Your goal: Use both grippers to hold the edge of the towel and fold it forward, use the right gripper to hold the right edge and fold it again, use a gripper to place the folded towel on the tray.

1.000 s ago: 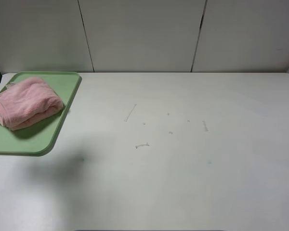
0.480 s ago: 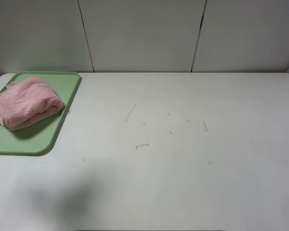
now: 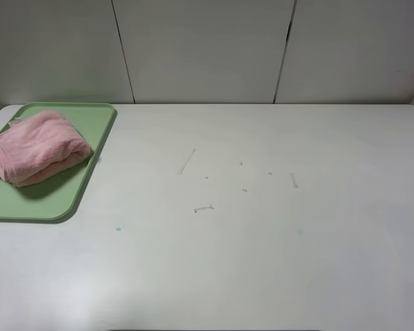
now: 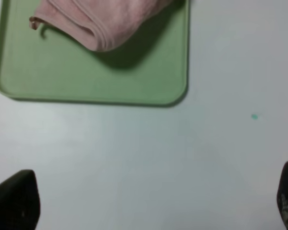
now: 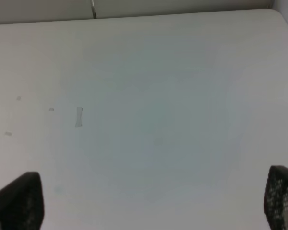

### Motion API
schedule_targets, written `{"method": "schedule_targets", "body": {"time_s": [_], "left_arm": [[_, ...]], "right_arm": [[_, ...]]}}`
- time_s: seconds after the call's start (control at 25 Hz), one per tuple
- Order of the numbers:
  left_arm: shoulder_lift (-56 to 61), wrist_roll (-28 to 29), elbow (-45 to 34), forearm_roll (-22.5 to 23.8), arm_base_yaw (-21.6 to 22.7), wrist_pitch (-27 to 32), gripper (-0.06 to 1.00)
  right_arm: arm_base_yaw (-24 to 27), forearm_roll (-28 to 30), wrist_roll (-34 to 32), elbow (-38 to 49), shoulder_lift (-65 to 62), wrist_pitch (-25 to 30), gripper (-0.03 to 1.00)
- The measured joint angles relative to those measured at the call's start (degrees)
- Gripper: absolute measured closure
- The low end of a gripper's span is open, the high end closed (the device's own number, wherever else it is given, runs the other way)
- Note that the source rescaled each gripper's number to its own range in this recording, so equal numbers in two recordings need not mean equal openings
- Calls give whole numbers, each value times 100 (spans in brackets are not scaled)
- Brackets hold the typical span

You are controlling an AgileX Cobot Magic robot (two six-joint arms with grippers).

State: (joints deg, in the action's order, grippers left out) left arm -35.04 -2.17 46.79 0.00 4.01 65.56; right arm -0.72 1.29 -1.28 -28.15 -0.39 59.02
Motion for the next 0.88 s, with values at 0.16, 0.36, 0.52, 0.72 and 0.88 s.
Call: {"method": "schedule_targets", "body": {"time_s": [0.16,0.36,0.52,0.72,0.88], "left_arm": [[822,-47,-110,0,0,272,-5],[1669,-130,-117,-200,0,272,-5],[2158,-369,-153,-431,0,272,-5],[2703,-481,-509,-518,-19,272,-5],[3325,-492,-1173,-513,-203,204,-5]], "right_arm": [[0,0,0,0,0,0,-3],[0,0,0,0,0,0,-3],[0,0,0,0,0,0,-3],[0,0,0,0,0,0,-3],[0,0,0,0,0,0,-3]]}}
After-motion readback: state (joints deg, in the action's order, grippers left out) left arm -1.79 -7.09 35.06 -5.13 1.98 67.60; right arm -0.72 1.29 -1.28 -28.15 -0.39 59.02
